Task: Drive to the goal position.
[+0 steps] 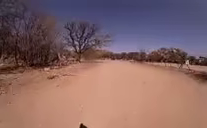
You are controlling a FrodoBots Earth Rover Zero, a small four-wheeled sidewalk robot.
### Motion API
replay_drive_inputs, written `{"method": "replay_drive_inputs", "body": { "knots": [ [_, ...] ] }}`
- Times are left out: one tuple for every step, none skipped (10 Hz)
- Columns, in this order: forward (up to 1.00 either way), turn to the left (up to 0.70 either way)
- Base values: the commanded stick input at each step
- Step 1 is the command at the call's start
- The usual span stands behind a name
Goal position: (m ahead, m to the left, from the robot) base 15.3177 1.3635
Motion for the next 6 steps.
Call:
{"method": "replay_drive_inputs", "body": {
  "knots": [
    [1.00,0.00],
    [1.00,0.00],
    [1.00,0.00],
    [1.00,0.00],
    [1.00,0.00],
    [1.00,0.00]
  ]
}}
